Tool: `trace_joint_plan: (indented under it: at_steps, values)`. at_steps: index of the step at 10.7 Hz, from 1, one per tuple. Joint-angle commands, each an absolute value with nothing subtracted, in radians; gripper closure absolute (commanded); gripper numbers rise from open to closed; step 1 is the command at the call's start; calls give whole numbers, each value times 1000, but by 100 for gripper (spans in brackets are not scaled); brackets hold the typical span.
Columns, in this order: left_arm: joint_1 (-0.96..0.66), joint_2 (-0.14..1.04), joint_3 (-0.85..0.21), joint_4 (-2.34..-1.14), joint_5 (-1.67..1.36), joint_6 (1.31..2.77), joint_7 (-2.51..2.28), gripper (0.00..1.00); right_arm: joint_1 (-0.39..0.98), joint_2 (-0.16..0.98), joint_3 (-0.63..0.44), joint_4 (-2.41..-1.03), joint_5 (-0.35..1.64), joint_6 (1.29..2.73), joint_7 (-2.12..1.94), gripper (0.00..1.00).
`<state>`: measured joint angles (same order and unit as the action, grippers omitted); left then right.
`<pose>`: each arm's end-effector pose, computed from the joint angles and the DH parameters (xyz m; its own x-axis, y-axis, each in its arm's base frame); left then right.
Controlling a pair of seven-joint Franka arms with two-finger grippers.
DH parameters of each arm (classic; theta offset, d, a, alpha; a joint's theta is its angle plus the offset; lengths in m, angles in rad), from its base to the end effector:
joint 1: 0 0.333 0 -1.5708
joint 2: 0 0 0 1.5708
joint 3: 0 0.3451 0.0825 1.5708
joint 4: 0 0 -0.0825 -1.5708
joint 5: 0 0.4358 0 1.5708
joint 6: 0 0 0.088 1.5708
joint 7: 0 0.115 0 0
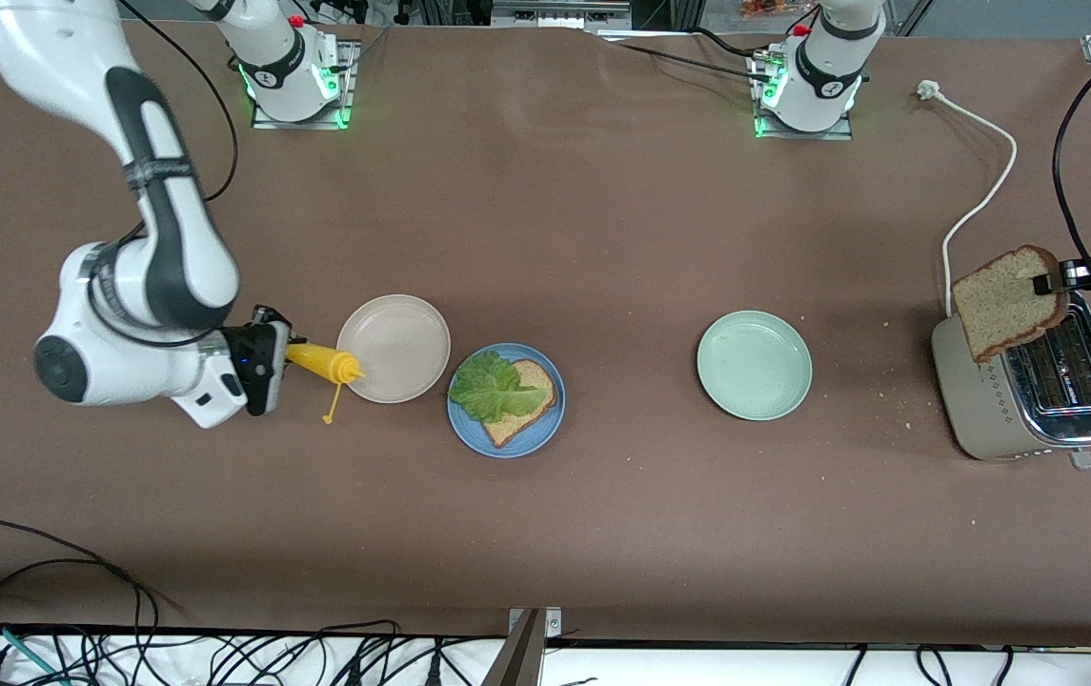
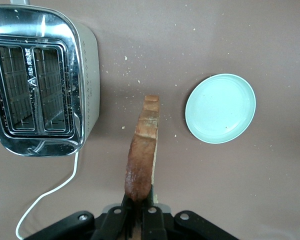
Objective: Make sandwich in blue plate with both arms
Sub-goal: 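Tilt the mustard bottle with the right gripper over the lettuce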
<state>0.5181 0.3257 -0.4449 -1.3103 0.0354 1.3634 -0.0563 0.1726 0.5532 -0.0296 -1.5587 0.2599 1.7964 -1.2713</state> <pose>0.6693 0.1008 0.5704 0.9621 0.1208 -0.2444 0.1463 -0.9852 0.0890 0.7059 0.1282 0.2953 0.2680 0.9579 0.1030 0.9070 -0.2148 -0.3621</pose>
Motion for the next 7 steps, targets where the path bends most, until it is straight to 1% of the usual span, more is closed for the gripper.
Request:
trace_joint_plan:
  at_steps: [1,4,7]
  values:
    - [515,322,-443,-1308,29,1367,-67,100,339,508,-41,-1514,71,1786,-1029,100]
    - [517,322,-443,-1308,29,1367,-66,100,509,506,-41,-1493,-157,1770,-801,100]
    - [517,322,-443,-1308,29,1367,-66,100,626,541,-41,-1494,-373,1769,-665,100]
